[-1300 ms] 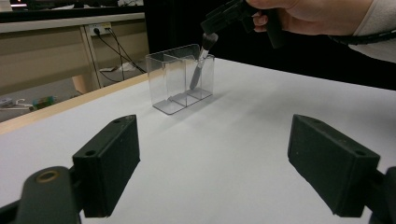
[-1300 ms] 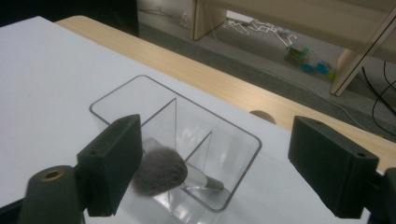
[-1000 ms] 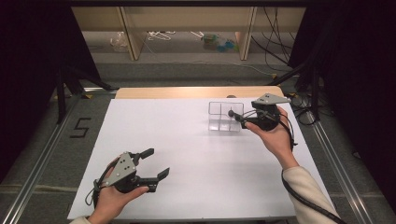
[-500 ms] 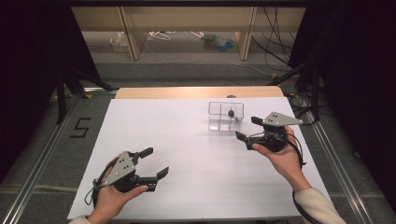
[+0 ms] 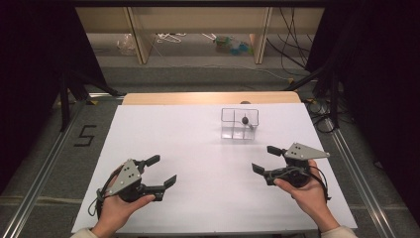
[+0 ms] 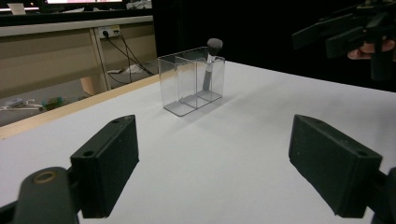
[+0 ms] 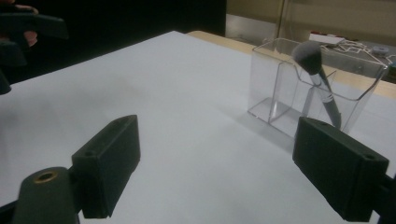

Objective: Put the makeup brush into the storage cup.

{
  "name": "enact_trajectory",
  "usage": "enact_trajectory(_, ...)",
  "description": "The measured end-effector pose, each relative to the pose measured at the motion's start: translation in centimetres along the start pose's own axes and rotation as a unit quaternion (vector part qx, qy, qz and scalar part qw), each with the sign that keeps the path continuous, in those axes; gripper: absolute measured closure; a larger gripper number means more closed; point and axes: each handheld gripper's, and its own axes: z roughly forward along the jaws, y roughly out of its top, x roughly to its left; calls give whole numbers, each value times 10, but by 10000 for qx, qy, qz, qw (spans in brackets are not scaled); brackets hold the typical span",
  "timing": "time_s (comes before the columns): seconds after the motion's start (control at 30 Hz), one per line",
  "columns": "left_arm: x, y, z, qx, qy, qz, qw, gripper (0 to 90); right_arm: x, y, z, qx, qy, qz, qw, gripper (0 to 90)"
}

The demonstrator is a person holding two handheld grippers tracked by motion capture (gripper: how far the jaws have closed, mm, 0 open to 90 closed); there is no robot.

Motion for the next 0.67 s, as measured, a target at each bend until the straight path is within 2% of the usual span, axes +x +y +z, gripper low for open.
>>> enact_trajectory(0.13,1,0,0,-1,8,29,10000,160,5,-4,-4,-18,76,-52,10000,160)
enact_trajectory(0.2,2,0,0,-10,16,40,10000,159,8,-8,-6,-115,149,-48,9998,160)
enact_trajectory(0.4,1,-2,1,-1,-27,0,10000,159,9,-10,-8,-85,105,-214,9997,160)
enact_trajectory(0.43,0,-2,1,27,-13,-1,10000,160,9,-11,-6,-82,185,-133,9997,160)
enact_trajectory(0.5,1,-2,1,44,-17,-5,10000,160,8,-11,-6,-37,92,-227,9997,160)
enact_trajectory(0.63,1,-3,4,2,-59,-52,10000,160,8,-12,-4,-5,164,-175,9997,160)
enact_trajectory(0.67,1,-3,3,65,-21,-5,10000,160,8,-13,-3,-30,160,-181,9997,160)
